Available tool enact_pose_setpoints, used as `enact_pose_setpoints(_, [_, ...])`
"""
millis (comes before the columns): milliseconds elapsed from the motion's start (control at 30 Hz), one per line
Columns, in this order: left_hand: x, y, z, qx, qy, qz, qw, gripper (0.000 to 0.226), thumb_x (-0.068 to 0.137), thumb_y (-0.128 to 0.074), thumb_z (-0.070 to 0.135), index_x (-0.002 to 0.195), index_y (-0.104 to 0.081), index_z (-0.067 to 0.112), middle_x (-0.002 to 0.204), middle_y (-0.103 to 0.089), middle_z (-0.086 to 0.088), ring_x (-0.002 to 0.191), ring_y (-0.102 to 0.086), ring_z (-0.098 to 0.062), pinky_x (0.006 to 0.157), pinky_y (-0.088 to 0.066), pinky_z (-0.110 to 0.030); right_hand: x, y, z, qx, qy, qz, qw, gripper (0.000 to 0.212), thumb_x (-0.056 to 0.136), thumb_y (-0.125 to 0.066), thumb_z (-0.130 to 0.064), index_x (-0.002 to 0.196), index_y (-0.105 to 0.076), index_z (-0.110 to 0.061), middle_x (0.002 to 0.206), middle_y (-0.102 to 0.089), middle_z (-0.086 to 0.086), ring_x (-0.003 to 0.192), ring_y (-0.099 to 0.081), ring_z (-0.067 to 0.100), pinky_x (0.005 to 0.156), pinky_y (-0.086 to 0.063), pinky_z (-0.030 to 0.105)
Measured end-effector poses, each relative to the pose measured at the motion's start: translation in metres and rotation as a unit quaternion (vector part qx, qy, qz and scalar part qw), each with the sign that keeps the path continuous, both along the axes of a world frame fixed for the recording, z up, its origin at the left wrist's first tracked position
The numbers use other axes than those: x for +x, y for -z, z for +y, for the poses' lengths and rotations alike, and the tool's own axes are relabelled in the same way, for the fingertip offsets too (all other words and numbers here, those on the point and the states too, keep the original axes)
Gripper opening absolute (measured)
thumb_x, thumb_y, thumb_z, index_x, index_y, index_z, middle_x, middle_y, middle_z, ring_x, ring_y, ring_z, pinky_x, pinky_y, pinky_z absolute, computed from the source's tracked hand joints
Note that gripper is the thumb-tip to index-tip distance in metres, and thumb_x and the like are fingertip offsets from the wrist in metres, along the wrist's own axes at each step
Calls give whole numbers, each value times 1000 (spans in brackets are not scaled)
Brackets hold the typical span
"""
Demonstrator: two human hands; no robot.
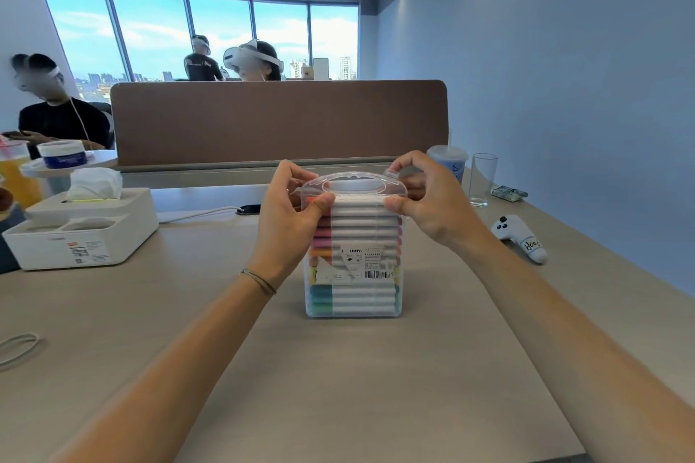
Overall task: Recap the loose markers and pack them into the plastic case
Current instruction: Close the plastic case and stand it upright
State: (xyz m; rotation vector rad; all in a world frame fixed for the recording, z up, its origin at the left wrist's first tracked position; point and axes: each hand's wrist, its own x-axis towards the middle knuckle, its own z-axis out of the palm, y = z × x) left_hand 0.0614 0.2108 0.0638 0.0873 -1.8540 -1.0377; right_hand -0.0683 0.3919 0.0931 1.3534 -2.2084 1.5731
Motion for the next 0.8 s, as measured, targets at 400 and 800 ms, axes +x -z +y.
enact_pose_setpoints(400, [-2,-1,-3,-15,-5,-1,1000,26,90,-73,17,104,-51,11,97,-67,2,87,-68,-9,69,-56,-16,1,9,-4,-8,18,36,999,22,91,-75,-16,102,-57,-23,110,-73,-5,98,-71,16,87,-61,45])
enact_pose_setpoints(800, [8,19,-4,46,102,-87,990,62,87,-74,5,134,-38,27,120,-60,1,102,-68,-9,73,-61,-26,1,-2,-7,64,47,104,991,39,82,-80,-22,113,-57,-28,113,-70,-9,97,-67,12,86,-61,41])
